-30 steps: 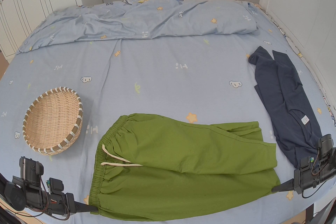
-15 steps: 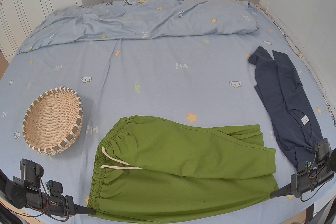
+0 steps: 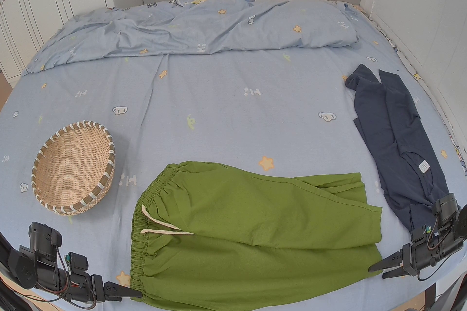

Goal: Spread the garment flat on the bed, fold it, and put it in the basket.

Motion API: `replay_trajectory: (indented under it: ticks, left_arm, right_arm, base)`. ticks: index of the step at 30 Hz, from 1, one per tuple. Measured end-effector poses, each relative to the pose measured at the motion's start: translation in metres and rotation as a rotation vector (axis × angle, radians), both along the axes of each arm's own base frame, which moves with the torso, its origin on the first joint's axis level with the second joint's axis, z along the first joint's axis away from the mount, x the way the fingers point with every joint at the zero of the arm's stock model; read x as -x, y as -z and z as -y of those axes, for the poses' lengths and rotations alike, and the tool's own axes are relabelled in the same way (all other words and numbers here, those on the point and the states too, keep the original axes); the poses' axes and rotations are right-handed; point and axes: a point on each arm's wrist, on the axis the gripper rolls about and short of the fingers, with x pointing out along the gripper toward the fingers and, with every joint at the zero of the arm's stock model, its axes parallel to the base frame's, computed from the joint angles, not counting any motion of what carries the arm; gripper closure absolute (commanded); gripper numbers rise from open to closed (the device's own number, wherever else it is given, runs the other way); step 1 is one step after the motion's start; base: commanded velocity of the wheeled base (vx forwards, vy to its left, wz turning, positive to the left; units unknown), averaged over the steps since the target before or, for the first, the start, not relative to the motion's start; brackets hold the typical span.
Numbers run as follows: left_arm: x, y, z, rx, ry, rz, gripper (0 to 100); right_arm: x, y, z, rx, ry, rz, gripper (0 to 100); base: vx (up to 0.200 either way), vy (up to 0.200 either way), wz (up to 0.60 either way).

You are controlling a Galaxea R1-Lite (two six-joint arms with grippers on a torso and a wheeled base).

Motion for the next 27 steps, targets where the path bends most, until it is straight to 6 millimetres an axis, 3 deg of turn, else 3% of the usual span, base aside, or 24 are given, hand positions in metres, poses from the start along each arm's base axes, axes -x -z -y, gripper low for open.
replay_trajectory:
  ticks: [7, 11, 17, 22, 27]
  left_arm:
    - [0.002, -0.007, -0.001, 0.007, -0.029, 0.030, 0]
    - [0.000, -0.023, -0.001, 0.003, -0.062, 0.079, 0]
    - [-0.025, -0.071, -0.001, -0.009, -0.068, 0.199, 0]
    - [-0.058, -0.125, 0.003, -0.013, -0.040, 0.337, 0]
    - [-0.094, -0.166, 0.009, -0.006, -0.015, 0.433, 0]
  right_arm:
    - [0.003, -0.005, 0.000, 0.005, 0.004, 0.037, 0]
    - [0.001, -0.017, 0.002, 0.023, 0.017, 0.114, 0]
    - [-0.006, -0.037, 0.007, 0.052, 0.034, 0.238, 0]
    - [-0.018, -0.057, 0.011, 0.078, 0.040, 0.347, 0]
    - [-0.029, -0.073, 0.014, 0.097, 0.041, 0.429, 0]
  base:
    - [0.000, 0.000, 0.00]
    - [0.000, 0.000, 0.00]
    - [0.000, 0.000, 0.00]
    - [0.000, 0.000, 0.00]
    - [0.000, 0.000, 0.00]
